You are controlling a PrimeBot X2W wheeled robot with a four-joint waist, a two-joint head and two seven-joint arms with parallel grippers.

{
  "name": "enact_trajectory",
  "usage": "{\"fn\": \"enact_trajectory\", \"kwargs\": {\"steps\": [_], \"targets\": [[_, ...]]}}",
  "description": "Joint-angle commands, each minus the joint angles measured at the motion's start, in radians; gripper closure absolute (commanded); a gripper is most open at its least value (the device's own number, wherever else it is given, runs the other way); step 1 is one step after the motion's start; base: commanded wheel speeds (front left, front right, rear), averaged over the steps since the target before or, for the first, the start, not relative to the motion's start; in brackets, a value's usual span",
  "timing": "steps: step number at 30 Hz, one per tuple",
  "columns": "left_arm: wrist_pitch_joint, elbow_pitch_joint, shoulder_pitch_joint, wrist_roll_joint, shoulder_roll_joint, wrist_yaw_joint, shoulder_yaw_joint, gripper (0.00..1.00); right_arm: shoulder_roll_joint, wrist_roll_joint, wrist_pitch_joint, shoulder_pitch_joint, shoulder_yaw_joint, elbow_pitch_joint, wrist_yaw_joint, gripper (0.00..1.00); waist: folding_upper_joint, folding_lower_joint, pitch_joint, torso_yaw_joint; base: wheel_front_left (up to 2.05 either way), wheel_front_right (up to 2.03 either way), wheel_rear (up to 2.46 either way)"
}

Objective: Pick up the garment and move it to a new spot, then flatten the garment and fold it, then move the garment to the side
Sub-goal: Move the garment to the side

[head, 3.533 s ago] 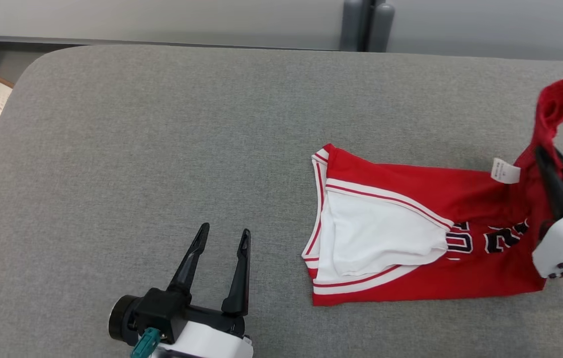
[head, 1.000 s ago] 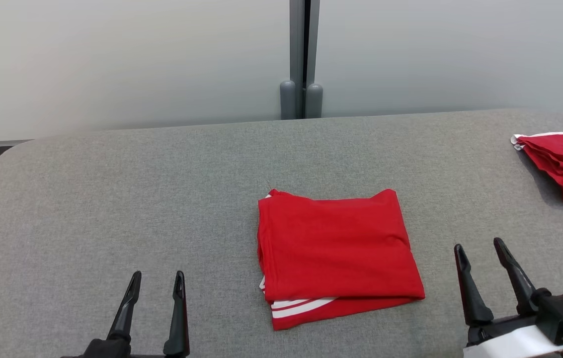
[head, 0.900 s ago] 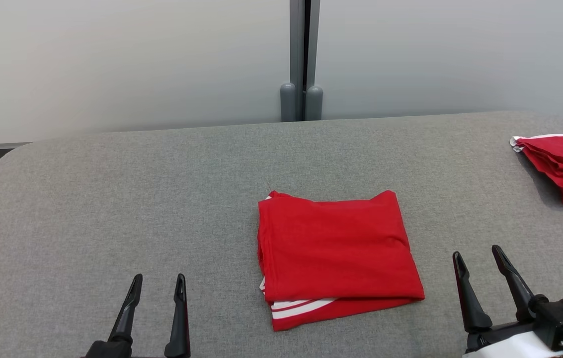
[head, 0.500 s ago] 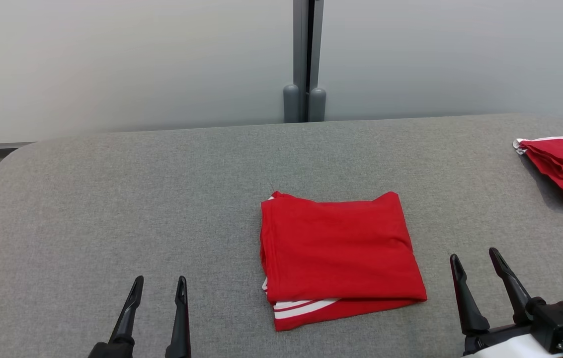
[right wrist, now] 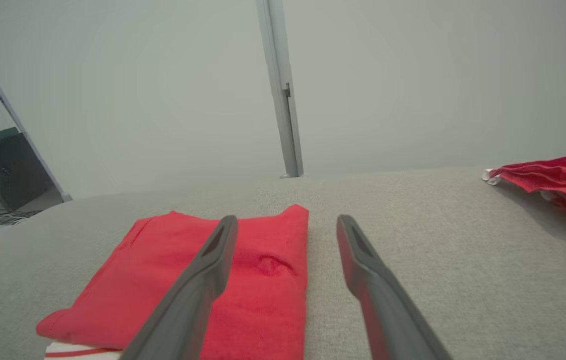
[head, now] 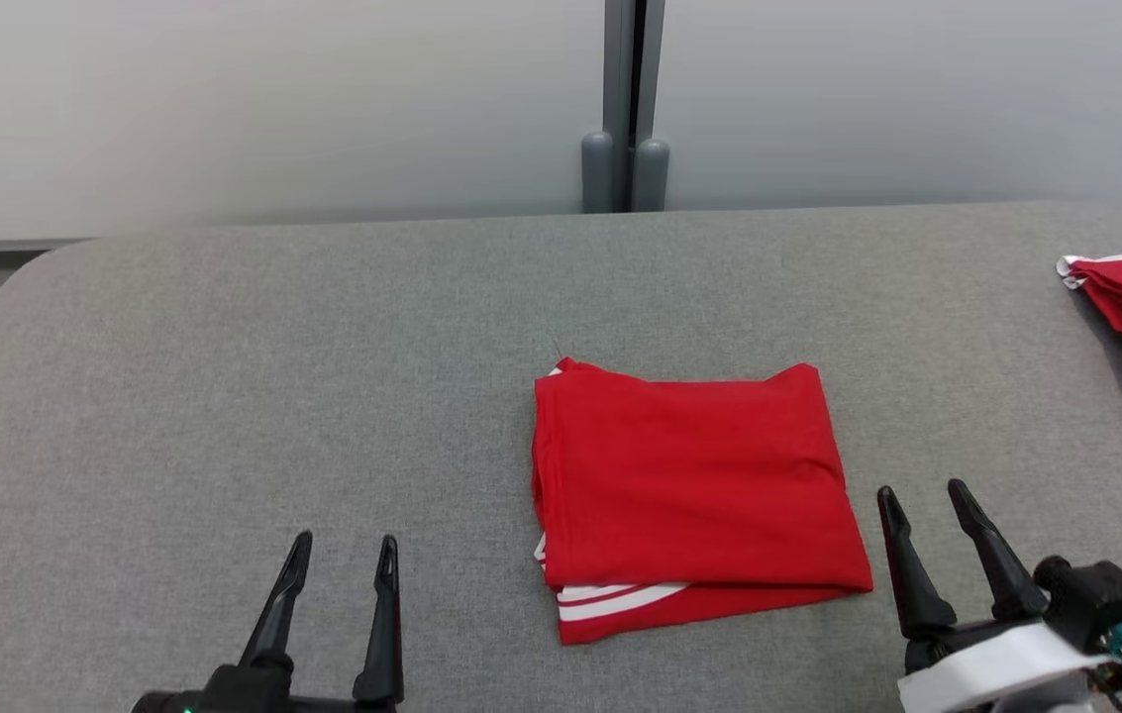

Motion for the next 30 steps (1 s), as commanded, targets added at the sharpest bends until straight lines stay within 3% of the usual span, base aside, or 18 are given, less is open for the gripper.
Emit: {"fn": "enact_trajectory", "kwargs": {"steps": [1,6,12,18,19,20,21,22,30], "targets": [[-0.001,0.0,-0.031,0.009,0.004,-0.003,-0.005,0.0,-0.03,0.053,-0.005,-0.04,0.028,0.032,-0.001,0.0,-0.0001,0.0,0.036,0.017,0.0,0.0,0.0],[-0.001,-0.004,-0.091,0.004,0.004,0.001,-0.038,0.0,-0.152,0.333,0.11,-0.204,0.147,0.128,0.0,0.0,-0.0001,0.0,0.126,0.047,0.0,0.0,0.0],[-0.001,-0.009,-0.15,-0.007,0.004,0.02,-0.077,0.0,-0.294,0.681,0.33,-0.295,0.23,0.122,0.0,0.0,-0.0001,0.0,0.195,0.087,0.0,0.0,0.0],[-0.001,-0.01,-0.178,-0.006,0.003,0.039,-0.09,0.0,-0.384,0.867,0.467,-0.272,0.299,0.058,0.0,0.0,-0.0001,0.0,0.222,0.11,0.0,0.0,0.0],[-0.001,-0.009,-0.18,-0.007,0.003,0.039,-0.092,0.0,-0.391,0.88,0.474,-0.269,0.312,0.053,0.0,0.11,-0.0001,0.0,0.224,0.113,0.0,0.0,0.0],[-0.001,-0.008,-0.181,-0.007,0.003,0.041,-0.094,0.0,-0.396,0.892,0.479,-0.265,0.326,0.048,0.0,0.53,-0.0001,0.0,0.226,0.116,0.0,0.0,0.0],[-0.001,-0.008,-0.183,-0.007,0.004,0.043,-0.095,0.0,-0.4,0.899,0.482,-0.263,0.338,0.043,0.0,0.83,-0.0001,0.0,0.227,0.119,0.0,0.0,0.0],[-0.001,-0.01,-0.185,-0.008,0.004,0.045,-0.096,0.0,-0.406,0.905,0.475,-0.261,0.346,0.04,0.0,1.0,-0.0001,0.0,0.228,0.121,0.0,0.0,0.0],[-0.001,-0.026,-0.184,0.0,0.003,0.045,-0.087,0.0,-0.473,0.889,0.357,-0.312,0.37,-0.003,0.0,1.0,-0.0001,0.0,0.238,0.092,0.0,0.0,0.0]]}}
